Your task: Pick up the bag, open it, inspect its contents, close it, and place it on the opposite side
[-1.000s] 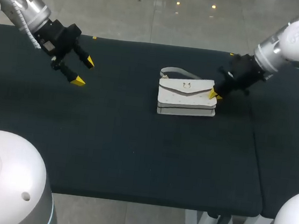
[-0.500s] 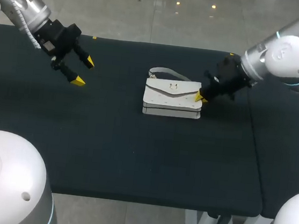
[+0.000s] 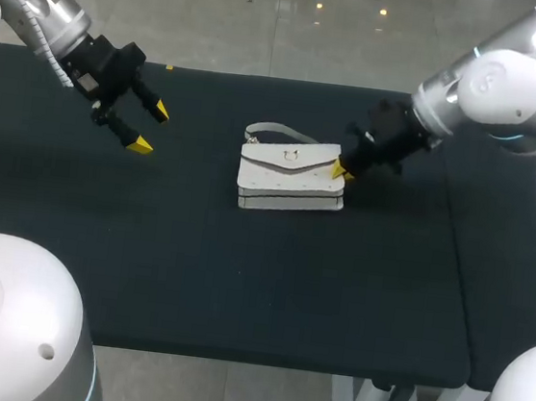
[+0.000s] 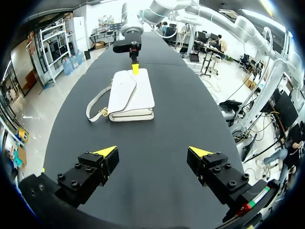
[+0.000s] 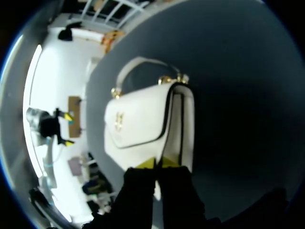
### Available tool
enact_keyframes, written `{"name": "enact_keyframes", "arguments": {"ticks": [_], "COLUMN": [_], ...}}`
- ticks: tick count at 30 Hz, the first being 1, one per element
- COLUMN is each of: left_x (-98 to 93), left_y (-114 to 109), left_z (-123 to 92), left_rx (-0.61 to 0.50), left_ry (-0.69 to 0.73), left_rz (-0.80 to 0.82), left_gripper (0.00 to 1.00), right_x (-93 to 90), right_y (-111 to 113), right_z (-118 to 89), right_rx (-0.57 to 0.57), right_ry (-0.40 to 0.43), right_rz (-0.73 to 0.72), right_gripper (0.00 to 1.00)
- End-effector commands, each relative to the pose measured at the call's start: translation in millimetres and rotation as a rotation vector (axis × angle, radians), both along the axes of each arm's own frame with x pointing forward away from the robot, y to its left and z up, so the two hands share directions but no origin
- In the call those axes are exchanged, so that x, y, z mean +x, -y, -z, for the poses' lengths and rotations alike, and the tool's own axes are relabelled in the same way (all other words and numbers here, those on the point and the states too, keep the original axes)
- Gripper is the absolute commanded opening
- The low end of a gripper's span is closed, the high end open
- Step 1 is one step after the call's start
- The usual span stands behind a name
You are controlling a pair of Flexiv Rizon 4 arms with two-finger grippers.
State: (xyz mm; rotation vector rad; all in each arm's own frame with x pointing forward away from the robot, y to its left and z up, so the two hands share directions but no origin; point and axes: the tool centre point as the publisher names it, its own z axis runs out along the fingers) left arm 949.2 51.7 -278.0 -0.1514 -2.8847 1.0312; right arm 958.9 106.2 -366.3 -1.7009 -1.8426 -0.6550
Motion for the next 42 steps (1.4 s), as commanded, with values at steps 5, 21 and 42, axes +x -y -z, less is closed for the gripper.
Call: {"name": "enact_keyframes", "arguments": {"ticks": [5, 21, 42], "left_x": [0.7, 0.7, 0.7], "left_y": [-0.1, -0.1, -0.1], "left_z": [1.0, 1.0, 1.0], "left_rx": [-0.003, -0.003, -0.003], "left_ry": [0.0, 0.0, 0.0], "left_rz": [0.001, 0.001, 0.001], "left_gripper": [1.0, 1.0, 1.0], "right_x": [-14.3, -35.4, -41.4], "right_y": [-14.4, -36.5, -46.5], "right_z": [7.6, -5.9, 3.6], "right_rx": [0.026, 0.063, 0.124], "right_ry": [0.031, 0.05, 0.078], "right_rz": [0.025, 0.009, 0.063], "right_gripper": [0.0, 0.0, 0.0]}}
